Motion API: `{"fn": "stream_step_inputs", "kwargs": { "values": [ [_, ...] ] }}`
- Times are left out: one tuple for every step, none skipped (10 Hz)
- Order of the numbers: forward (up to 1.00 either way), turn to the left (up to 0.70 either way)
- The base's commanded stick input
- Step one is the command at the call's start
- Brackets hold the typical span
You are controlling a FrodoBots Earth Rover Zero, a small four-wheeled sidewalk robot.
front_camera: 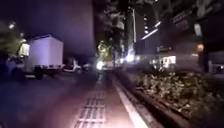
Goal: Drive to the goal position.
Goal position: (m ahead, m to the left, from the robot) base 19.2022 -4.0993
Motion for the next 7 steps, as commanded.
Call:
{"fn": "stream_step_inputs", "kwargs": {
  "values": [
    [0.45,0.0],
    [0.45,0.0],
    [0.45,0.0],
    [0.45,0.0],
    [0.45,0.0],
    [0.45,0.0],
    [0.45,0.0]
  ]
}}
